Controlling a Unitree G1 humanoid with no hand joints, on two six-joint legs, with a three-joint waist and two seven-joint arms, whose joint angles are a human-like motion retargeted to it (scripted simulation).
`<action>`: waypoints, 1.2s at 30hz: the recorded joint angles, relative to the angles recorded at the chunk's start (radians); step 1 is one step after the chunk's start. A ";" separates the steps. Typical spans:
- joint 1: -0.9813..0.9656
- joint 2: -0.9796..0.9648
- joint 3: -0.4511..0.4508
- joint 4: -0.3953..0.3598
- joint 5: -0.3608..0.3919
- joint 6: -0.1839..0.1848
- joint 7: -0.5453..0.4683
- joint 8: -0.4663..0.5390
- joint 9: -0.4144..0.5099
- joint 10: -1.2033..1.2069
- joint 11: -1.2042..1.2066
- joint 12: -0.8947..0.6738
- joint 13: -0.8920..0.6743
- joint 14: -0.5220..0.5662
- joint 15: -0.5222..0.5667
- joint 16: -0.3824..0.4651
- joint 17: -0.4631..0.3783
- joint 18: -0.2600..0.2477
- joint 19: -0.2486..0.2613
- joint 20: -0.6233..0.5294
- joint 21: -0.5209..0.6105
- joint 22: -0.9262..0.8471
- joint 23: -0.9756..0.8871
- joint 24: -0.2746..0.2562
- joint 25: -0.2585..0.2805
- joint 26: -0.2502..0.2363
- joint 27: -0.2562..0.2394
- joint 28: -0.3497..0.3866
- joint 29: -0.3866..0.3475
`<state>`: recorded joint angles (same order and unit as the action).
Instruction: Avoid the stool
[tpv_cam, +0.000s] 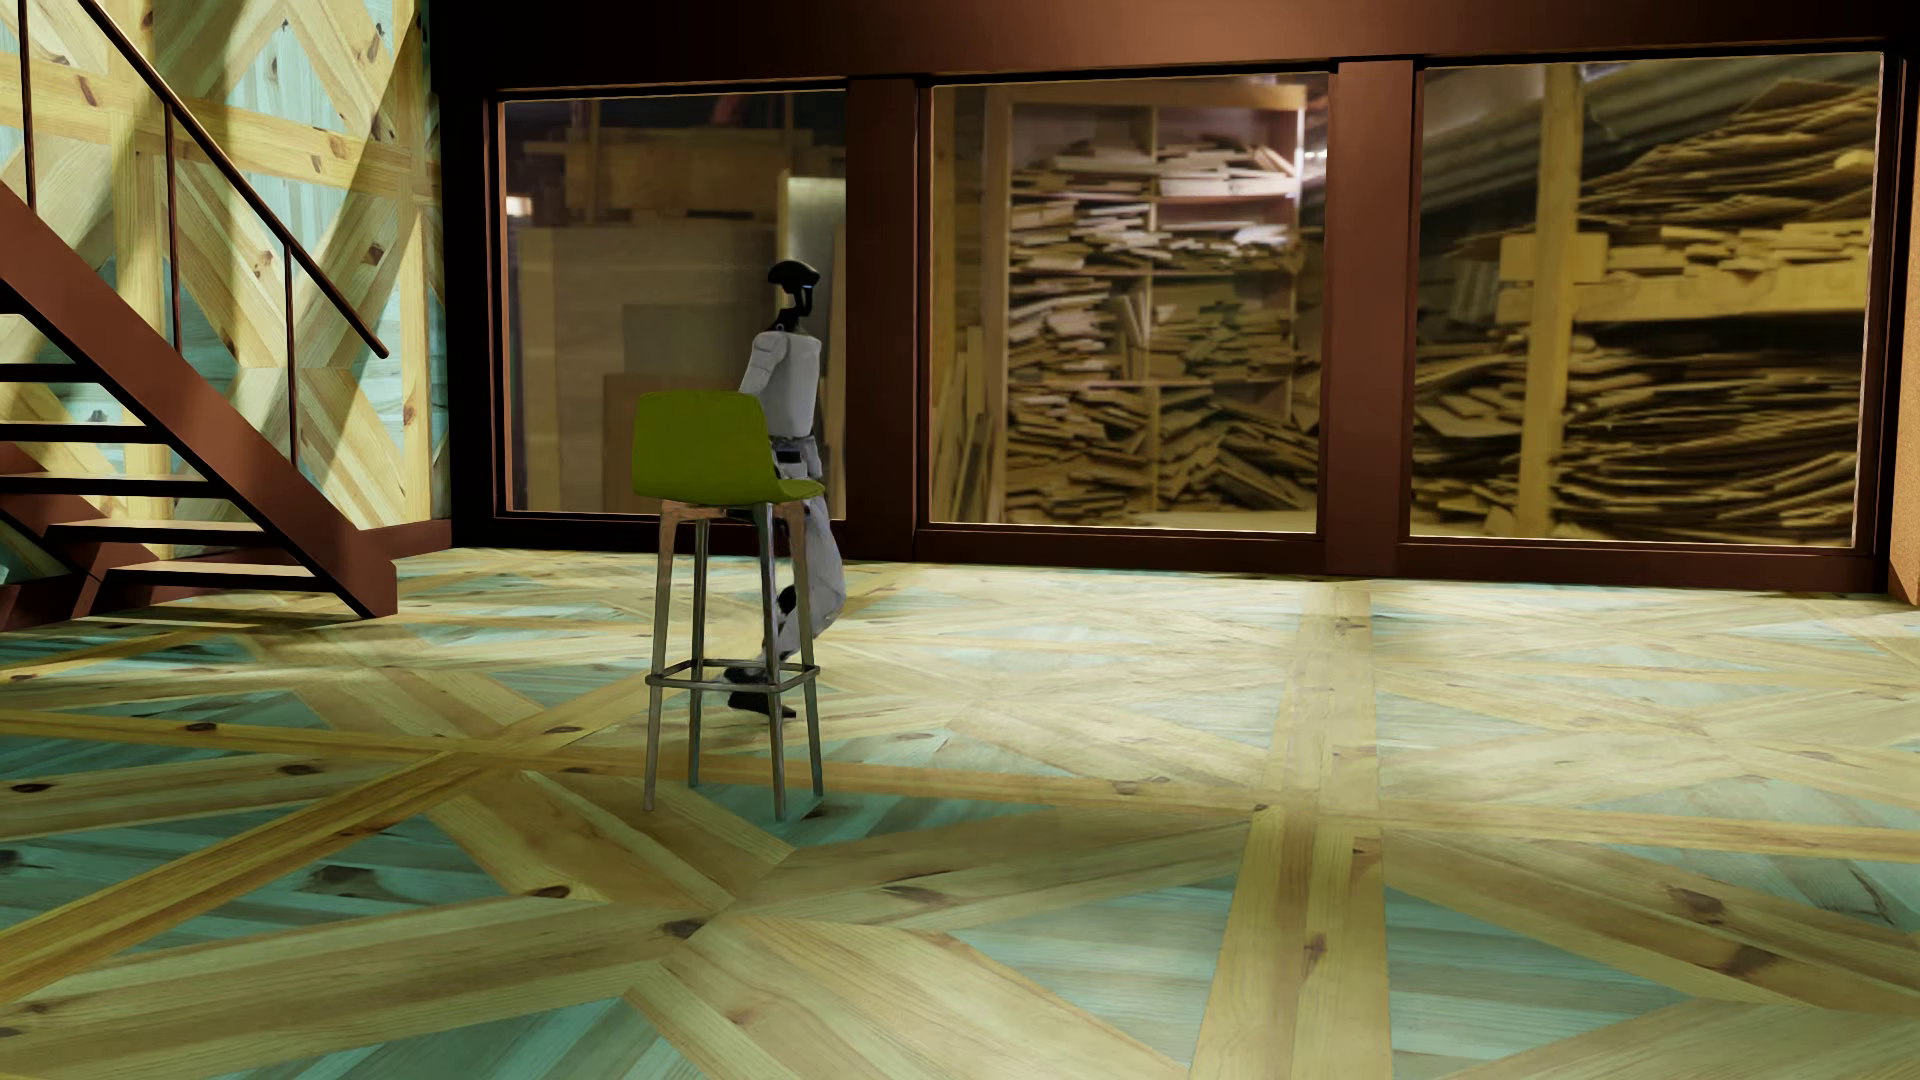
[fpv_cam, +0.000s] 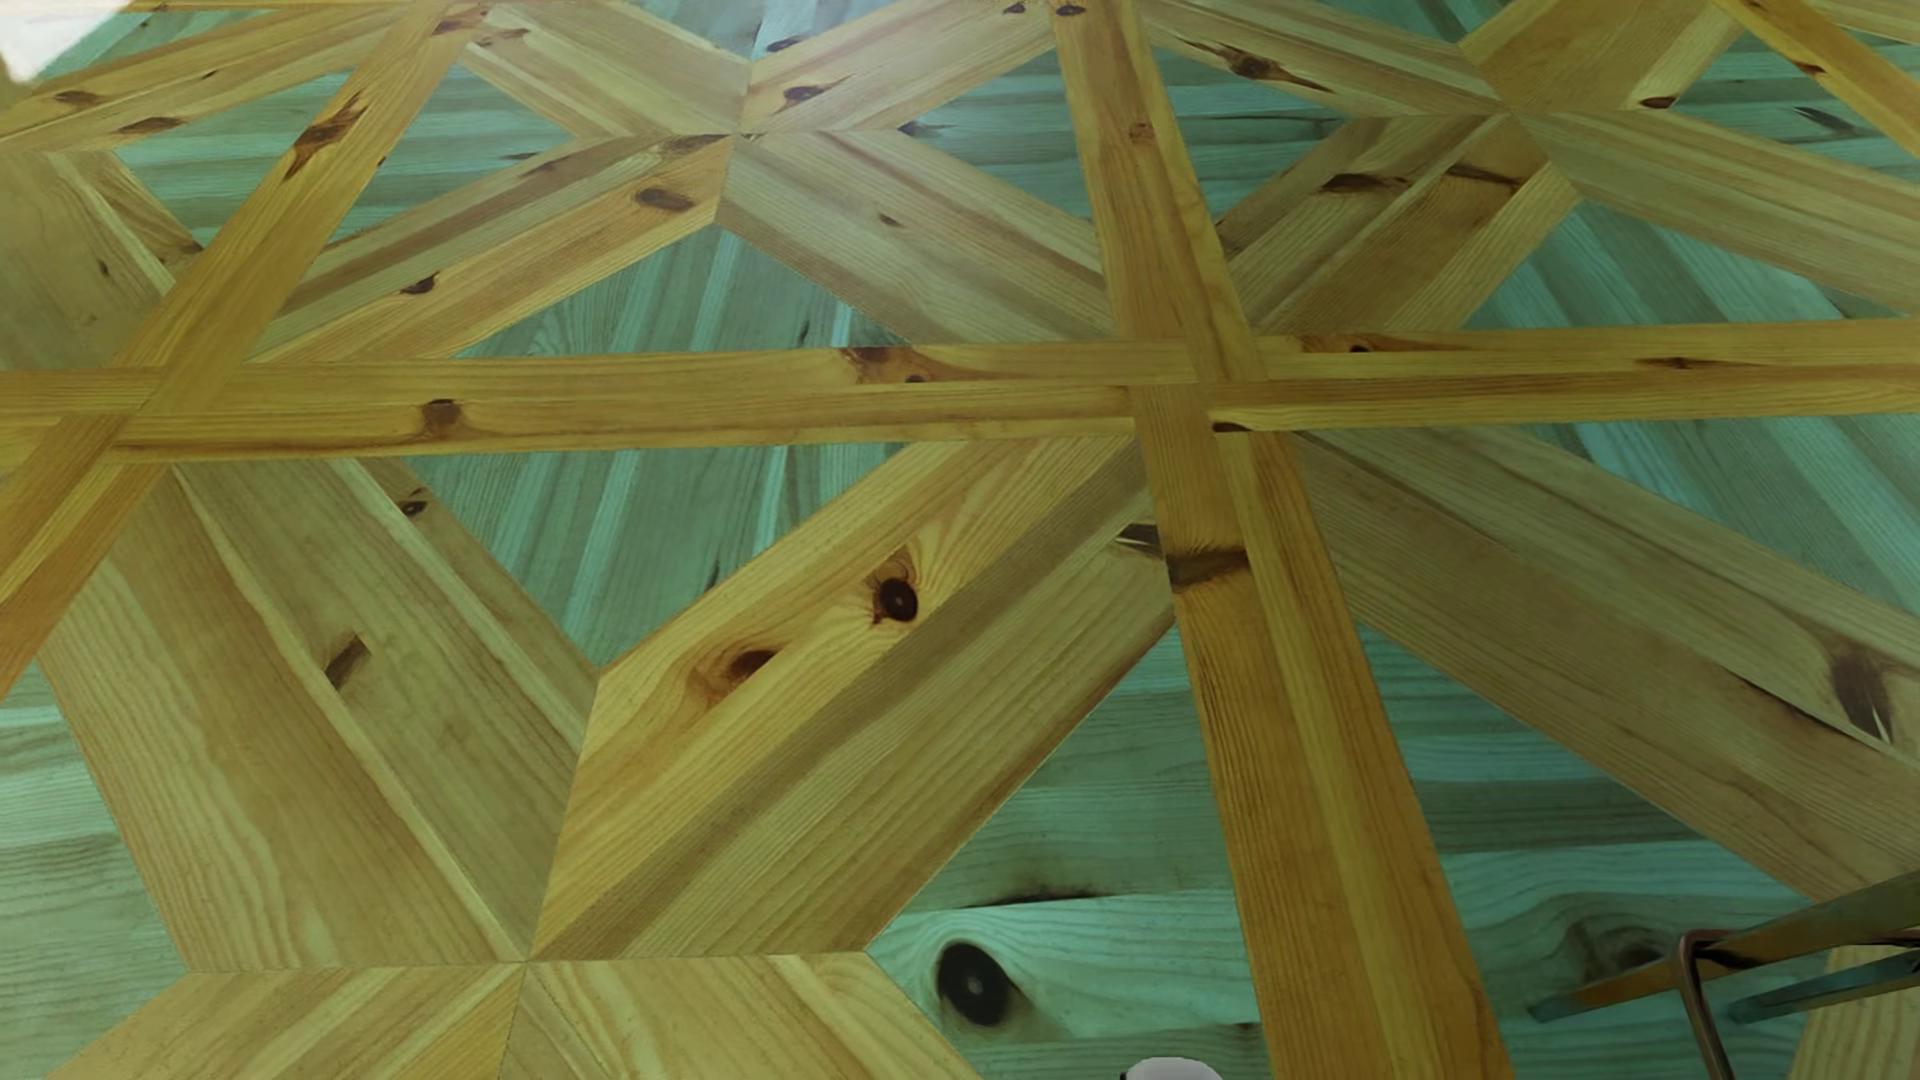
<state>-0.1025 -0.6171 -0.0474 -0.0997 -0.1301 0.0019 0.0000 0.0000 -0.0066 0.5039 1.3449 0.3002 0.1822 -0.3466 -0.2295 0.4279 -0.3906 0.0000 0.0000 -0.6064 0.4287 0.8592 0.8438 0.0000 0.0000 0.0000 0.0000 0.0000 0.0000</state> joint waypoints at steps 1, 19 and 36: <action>0.016 -0.044 -0.023 0.009 0.013 0.011 0.000 0.000 0.005 0.004 0.048 0.000 0.009 -0.009 -0.025 0.004 0.001 0.000 0.000 0.002 -0.003 -0.001 -0.006 0.000 0.000 0.000 0.000 0.000 0.000; 0.192 0.102 -0.094 0.139 0.112 0.053 0.000 0.000 -0.044 0.195 -0.761 -0.006 0.080 0.235 0.260 -0.095 0.004 0.000 0.000 0.007 0.152 -0.044 0.206 0.000 0.000 0.000 0.000 0.000 0.000; -0.337 0.665 0.092 0.148 0.163 -0.029 0.000 0.000 -0.014 -0.037 -0.808 -0.021 0.018 0.164 -0.032 0.014 -0.015 0.000 0.000 0.148 0.002 -0.054 -0.101 0.000 0.000 0.000 0.000 0.000 0.000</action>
<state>-0.4394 0.0480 0.0446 0.0488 0.0332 -0.0275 0.0000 0.0000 -0.0210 0.4672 0.5373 0.2787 0.2006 -0.1825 -0.2611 0.4422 -0.4054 0.0000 0.0000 -0.4582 0.4308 0.8053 0.7425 0.0000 0.0000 0.0000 0.0000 0.0000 0.0000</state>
